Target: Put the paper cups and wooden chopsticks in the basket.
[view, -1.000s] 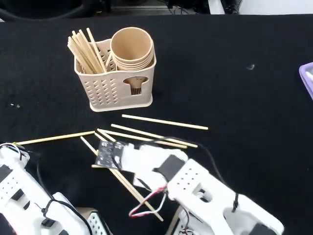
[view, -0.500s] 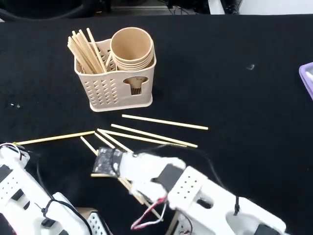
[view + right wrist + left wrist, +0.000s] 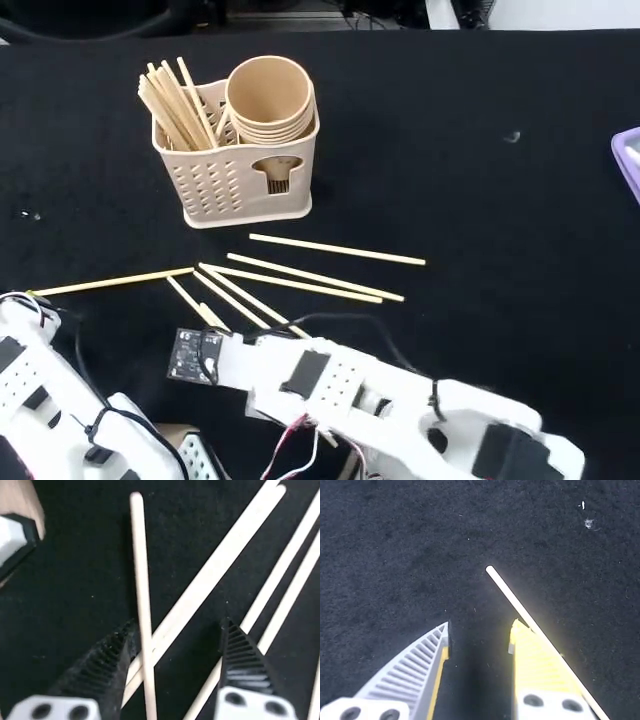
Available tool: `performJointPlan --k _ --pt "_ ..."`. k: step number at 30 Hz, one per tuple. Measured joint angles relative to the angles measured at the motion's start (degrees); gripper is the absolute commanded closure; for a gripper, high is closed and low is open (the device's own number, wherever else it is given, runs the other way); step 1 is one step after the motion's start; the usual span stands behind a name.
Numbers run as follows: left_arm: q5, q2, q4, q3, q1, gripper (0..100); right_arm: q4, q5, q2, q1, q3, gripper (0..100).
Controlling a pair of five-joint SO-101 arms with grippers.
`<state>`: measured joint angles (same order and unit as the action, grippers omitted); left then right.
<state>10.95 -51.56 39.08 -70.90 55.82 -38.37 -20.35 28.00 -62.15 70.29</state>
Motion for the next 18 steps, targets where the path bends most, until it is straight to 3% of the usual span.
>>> performJointPlan --k 4,9,13,18 --pt "0.0 0.0 0.0 0.0 0.0 80 -0.7 0.0 -3.7 -0.1 -2.7 77.3" --pt "0.0 0.0 0.0 0.0 0.0 80 -1.2 0.0 -7.6 0.2 -6.2 99.4" --pt "0.0 0.0 0.0 0.0 0.0 80 -1.8 0.0 -7.8 1.3 -9.1 98.9" --pt "0.0 0.0 -0.2 0.0 0.0 80 -6.3 -2.3 -5.4 9.1 -12.0 98.8"
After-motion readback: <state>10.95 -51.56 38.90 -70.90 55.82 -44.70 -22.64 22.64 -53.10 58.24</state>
